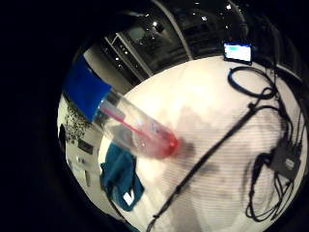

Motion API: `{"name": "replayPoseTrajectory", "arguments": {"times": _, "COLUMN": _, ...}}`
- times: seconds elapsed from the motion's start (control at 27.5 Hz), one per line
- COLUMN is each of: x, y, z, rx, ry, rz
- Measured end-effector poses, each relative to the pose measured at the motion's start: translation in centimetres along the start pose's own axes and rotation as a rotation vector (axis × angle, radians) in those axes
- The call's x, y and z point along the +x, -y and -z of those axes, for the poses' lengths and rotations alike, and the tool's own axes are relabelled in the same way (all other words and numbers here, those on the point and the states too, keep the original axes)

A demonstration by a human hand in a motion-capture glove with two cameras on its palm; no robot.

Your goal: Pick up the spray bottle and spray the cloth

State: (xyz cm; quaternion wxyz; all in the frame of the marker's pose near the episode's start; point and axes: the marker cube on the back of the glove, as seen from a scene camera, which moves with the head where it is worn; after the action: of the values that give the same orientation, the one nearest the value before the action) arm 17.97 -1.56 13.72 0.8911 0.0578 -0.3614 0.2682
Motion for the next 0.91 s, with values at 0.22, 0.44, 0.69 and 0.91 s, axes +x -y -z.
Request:
{"name": "replayPoseTrajectory", "arguments": {"times": 0.22, "x": 0.2, "y": 2.3, "z": -2.3, "rx": -0.013, "ry": 0.204, "rz": -0.086}}
{"name": "replayPoseTrajectory", "arguments": {"times": 0.44, "x": 0.1, "y": 3.8, "z": -3.4, "rx": -0.006, "ry": 0.347, "rz": -0.127}}
{"name": "replayPoseTrajectory", "arguments": {"times": 0.69, "x": -0.8, "y": 5.2, "z": -4.1, "rx": -0.033, "ry": 0.354, "rz": -0.131}}
{"name": "replayPoseTrajectory", "arguments": {"times": 0.91, "x": -1.8, "y": 5.5, "z": -5.8, "rx": -0.083, "ry": 0.389, "rz": -0.168}}
